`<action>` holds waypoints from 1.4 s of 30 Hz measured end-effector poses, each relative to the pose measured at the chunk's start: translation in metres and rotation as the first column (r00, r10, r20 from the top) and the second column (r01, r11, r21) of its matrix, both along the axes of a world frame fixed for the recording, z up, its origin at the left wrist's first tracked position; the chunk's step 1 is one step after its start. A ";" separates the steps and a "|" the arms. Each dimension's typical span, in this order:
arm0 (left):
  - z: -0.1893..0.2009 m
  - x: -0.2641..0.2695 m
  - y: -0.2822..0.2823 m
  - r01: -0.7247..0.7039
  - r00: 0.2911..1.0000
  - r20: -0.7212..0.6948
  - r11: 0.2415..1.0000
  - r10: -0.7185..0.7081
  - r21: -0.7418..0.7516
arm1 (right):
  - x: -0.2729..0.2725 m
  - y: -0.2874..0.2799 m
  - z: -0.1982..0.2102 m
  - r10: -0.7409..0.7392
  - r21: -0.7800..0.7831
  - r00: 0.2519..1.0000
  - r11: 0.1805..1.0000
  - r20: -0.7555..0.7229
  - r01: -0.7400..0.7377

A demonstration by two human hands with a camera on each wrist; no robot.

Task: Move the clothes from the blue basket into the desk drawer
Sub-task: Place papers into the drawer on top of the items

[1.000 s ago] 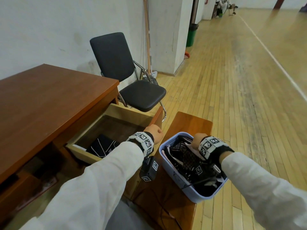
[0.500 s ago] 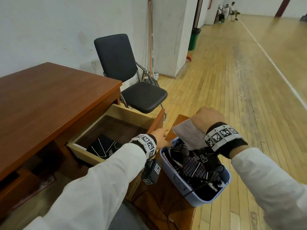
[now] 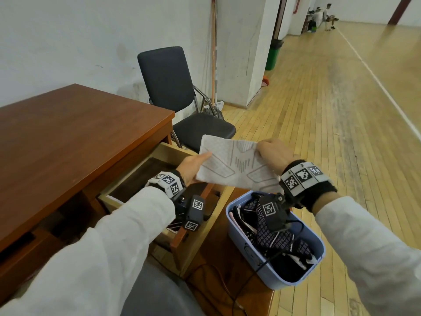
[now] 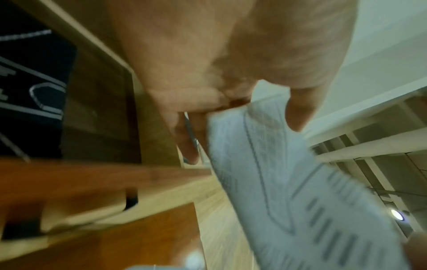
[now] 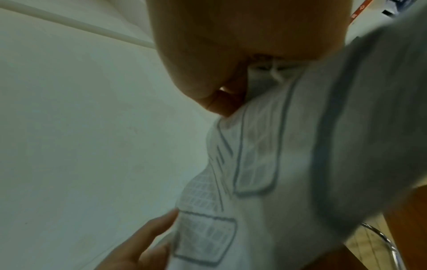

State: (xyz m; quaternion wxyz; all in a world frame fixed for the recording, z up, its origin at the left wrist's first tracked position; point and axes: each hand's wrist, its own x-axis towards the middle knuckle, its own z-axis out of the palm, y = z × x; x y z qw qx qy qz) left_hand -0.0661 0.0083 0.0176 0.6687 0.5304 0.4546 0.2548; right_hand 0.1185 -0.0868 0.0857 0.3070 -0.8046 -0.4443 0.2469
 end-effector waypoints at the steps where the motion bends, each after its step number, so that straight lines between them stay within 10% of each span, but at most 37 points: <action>1: 0.003 -0.005 0.005 0.004 0.999 -0.054 0.998 0.000 0.063 | -0.001 0.004 -0.003 0.022 -0.045 1.000 0.999 -0.016 -0.023; 8: 0.003 -0.046 0.038 0.020 0.951 -0.300 0.952 0.077 0.305 | -0.011 0.029 -0.025 0.067 -0.362 0.995 0.928 -0.078 -0.091; 14: -0.020 -0.087 0.067 -0.040 0.817 -0.501 0.895 0.285 0.444 | -0.041 0.067 -0.049 0.090 -0.312 0.970 0.937 -0.224 -0.159; 27: -0.067 -0.134 0.099 0.086 0.639 -0.747 0.949 0.181 0.303 | -0.115 0.129 -0.104 0.176 -0.440 0.947 0.852 -0.269 -0.284; 35: -0.092 -0.150 0.116 0.099 0.570 -0.808 0.963 0.151 0.249 | -0.130 0.143 -0.142 0.439 -0.545 0.898 0.748 -0.022 -0.379; 42: -0.117 -0.157 0.118 0.092 0.531 -0.842 0.981 0.096 0.170 | -0.129 0.151 -0.154 0.690 -0.662 0.706 0.605 0.159 -0.443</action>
